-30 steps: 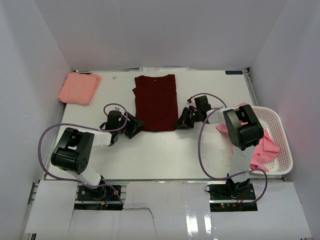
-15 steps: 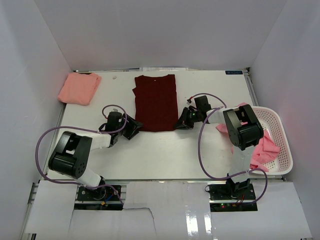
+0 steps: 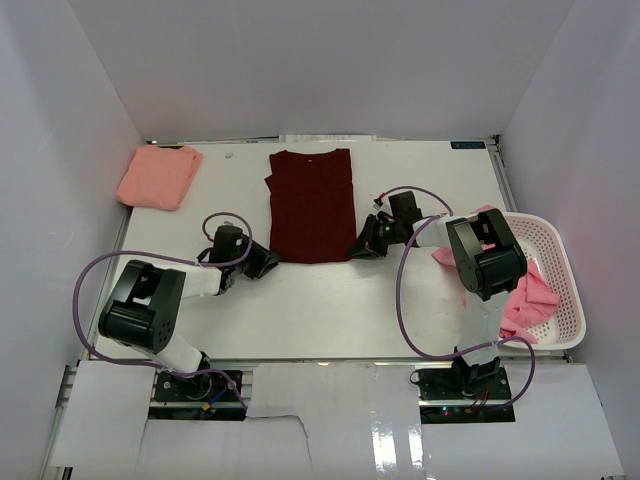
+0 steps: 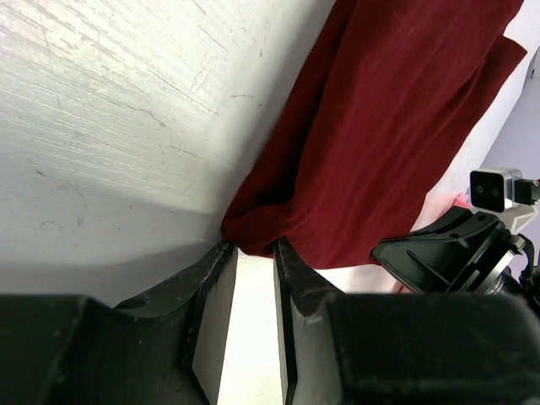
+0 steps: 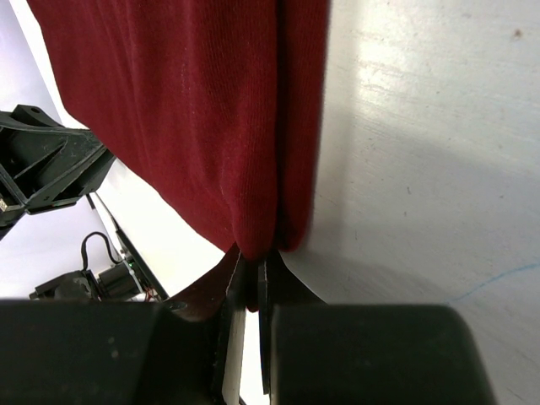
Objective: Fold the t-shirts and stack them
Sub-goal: Grab one side of the 2/3 rectangular tshirt with both arms
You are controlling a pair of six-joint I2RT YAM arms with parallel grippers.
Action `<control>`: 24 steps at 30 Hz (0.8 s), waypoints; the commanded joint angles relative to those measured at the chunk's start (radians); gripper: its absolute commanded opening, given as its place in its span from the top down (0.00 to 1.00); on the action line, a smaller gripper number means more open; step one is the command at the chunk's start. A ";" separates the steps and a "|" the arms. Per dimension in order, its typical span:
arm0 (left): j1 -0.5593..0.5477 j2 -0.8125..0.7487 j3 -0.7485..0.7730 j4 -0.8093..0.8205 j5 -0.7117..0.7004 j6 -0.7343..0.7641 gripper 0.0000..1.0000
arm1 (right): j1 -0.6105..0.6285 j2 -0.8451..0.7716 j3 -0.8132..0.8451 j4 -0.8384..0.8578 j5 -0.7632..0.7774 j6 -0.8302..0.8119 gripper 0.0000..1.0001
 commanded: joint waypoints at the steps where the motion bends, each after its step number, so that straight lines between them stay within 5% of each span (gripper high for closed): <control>1: 0.013 0.066 -0.066 -0.213 -0.141 0.048 0.63 | 0.007 0.012 0.004 0.001 0.025 -0.025 0.92; 9: 0.016 0.063 -0.037 -0.221 -0.170 0.051 0.76 | 0.007 0.003 -0.002 -0.002 0.028 -0.033 0.92; 15: 0.018 0.083 0.021 -0.230 -0.222 0.086 1.00 | 0.007 -0.009 -0.008 -0.005 0.029 -0.038 0.92; 24: 0.001 0.014 0.006 -0.337 -0.076 0.125 1.00 | 0.018 -0.106 -0.118 -0.031 0.026 -0.059 0.92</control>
